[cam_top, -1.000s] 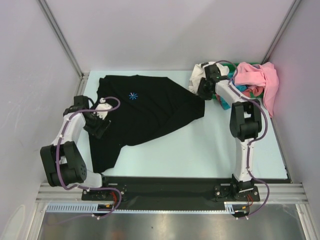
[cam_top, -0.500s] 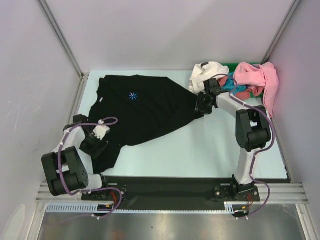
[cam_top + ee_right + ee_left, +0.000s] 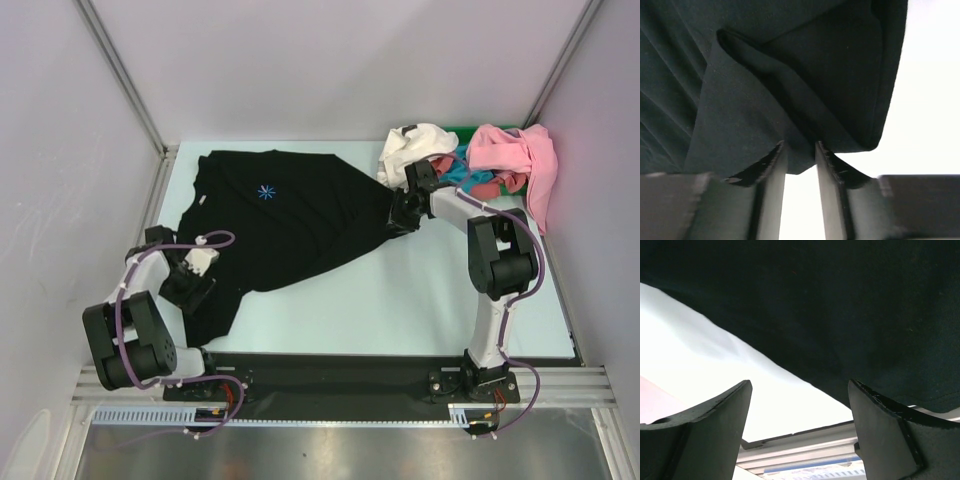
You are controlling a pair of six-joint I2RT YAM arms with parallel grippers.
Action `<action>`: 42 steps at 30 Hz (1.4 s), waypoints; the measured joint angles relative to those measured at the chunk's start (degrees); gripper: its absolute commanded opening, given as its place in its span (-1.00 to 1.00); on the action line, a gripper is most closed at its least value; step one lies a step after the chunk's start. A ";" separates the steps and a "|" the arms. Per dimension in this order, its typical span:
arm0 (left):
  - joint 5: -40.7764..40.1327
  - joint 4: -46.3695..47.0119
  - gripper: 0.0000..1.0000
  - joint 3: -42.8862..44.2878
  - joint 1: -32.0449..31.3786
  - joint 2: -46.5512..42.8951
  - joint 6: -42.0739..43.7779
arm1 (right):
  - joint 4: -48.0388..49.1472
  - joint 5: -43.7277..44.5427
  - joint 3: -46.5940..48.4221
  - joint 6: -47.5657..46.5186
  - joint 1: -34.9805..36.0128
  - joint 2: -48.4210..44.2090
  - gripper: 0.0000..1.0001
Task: Fold and stack the t-shirts
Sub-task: Fold the tshirt
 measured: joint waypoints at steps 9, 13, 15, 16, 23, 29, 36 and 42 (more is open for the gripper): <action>0.52 0.24 0.68 1.92 0.00 1.03 0.00 | -0.02 -1.36 -1.36 0.94 0.04 -0.02 -1.00; 1.66 -0.07 0.66 2.47 -0.02 1.18 -0.04 | -0.11 -1.57 -2.29 1.44 0.04 -0.94 -1.00; 2.99 -0.37 0.66 3.19 -0.22 1.18 -0.11 | -0.68 -1.31 -3.43 1.49 0.04 -3.02 -1.00; 3.69 -0.68 0.66 3.65 -0.42 1.18 -0.11 | -1.38 -1.16 -4.09 1.46 0.02 -4.44 -1.00; 8.96 -3.48 0.70 4.61 -3.15 -1.18 3.43 | -5.29 -0.63 -15.10 1.44 -0.48 -19.78 -1.00; 7.67 -5.44 0.78 -2.75 -12.87 -7.34 11.21 | -10.43 -0.83 -23.39 2.01 -0.94 -26.16 -1.00; 5.05 -8.33 0.90 -8.96 -17.46 -10.51 17.51 | -14.71 -0.90 -27.58 1.99 -3.30 -32.17 -1.00; 1.38 -5.11 -0.45 -13.46 -21.99 -12.94 15.96 | -16.83 -1.33 -29.16 2.19 -3.98 -36.09 -1.00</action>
